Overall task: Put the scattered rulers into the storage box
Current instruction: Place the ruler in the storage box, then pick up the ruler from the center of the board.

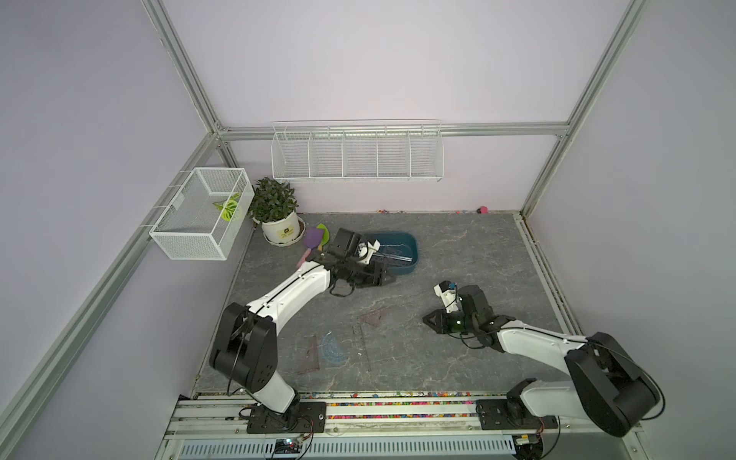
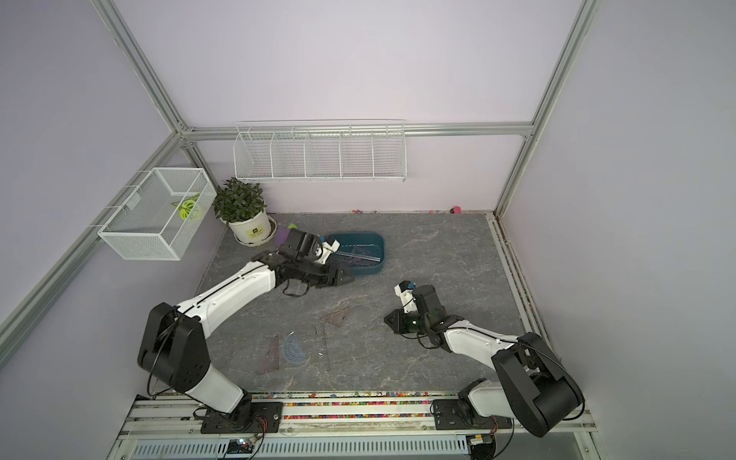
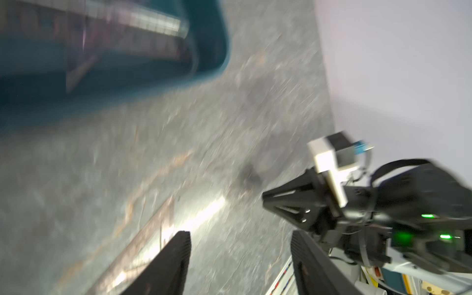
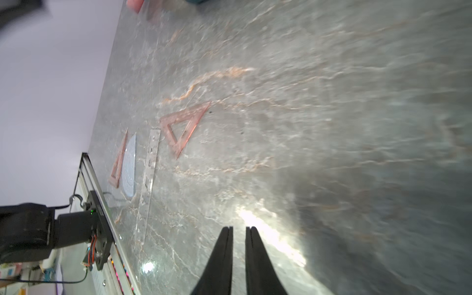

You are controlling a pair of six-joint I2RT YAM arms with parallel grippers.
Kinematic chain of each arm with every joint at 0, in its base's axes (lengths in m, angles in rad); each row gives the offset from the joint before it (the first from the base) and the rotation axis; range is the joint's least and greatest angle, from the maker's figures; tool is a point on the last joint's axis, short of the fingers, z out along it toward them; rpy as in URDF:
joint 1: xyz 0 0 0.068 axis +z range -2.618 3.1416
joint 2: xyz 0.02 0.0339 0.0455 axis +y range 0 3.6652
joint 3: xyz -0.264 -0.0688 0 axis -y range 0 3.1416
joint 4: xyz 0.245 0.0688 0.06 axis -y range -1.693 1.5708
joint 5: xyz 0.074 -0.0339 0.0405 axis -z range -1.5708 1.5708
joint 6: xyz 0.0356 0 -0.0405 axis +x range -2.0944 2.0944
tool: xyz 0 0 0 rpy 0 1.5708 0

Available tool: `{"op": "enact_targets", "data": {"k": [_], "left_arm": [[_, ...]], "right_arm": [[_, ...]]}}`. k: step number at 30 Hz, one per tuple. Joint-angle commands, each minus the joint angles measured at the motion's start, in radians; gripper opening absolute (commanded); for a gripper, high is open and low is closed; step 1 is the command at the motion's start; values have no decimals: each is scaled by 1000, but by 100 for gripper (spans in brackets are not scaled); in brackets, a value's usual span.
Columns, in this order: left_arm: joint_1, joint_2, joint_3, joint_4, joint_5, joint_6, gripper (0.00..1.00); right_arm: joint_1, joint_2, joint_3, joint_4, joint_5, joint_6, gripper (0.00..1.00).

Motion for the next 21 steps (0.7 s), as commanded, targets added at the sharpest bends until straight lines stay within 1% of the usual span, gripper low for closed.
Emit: {"op": "enact_targets", "data": {"k": [1,3,5,7,14,17,19,21], "left_arm": [[3,-55,-134,104,-45,-86,69],[4,-71,-177,108,-81,-100,69],[4,-67,-190,97,-137,-106,70],[4,-49,-205,111,-165,-110,70],[4,84,-203,177,-151,-112,70],[4,118,-213,187,-153,-113,70],[4,124,-224,192,-162,-117,70],[3,119,-235,200,-160,-119,70]], "right_arm": [[64,30,36,-30,86,-8,19],[103,48,59,-30,115,-2,20],[141,69,84,-33,145,3,20],[176,96,110,-35,165,9,20],[264,169,172,-52,211,5,25],[314,183,212,-103,269,-37,35],[354,196,243,-139,324,-73,45],[381,214,262,-148,360,-95,50]]}}
